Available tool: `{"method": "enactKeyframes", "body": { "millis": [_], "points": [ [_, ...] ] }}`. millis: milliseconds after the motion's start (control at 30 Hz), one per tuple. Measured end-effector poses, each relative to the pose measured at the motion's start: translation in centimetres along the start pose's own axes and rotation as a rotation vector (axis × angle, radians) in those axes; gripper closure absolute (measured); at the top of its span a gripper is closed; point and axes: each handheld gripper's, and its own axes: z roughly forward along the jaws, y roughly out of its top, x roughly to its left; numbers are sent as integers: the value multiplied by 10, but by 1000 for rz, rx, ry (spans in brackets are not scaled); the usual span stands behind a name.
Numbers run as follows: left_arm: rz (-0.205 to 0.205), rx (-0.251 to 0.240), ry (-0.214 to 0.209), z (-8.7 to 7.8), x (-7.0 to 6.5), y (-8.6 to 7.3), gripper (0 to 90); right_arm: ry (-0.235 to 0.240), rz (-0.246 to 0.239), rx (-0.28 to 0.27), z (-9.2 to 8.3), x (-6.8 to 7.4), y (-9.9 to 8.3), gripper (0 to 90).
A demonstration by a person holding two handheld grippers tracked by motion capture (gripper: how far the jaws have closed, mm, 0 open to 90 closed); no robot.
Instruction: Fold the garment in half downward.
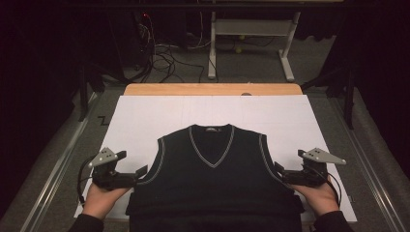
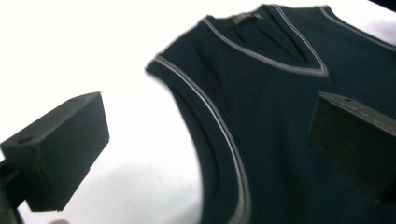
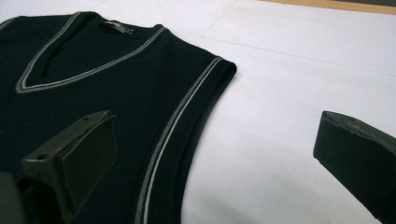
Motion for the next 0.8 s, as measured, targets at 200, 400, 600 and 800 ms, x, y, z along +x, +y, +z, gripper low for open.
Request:
{"method": "enactKeyframes", "body": {
  "millis": [200,400,600,800],
  "points": [
    [13,23,17,24,4,19,0,-2,-5,7,18,2,7,3],
    [-25,31,3,51,9,36,0,-7,-29,19,33,5,19,3],
    [-84,60,0,75,15,47,0,-9,-20,38,45,1,29,3],
    [-91,84,51,87,25,61,0,-36,-13,57,60,-4,38,8]
  ]
}}
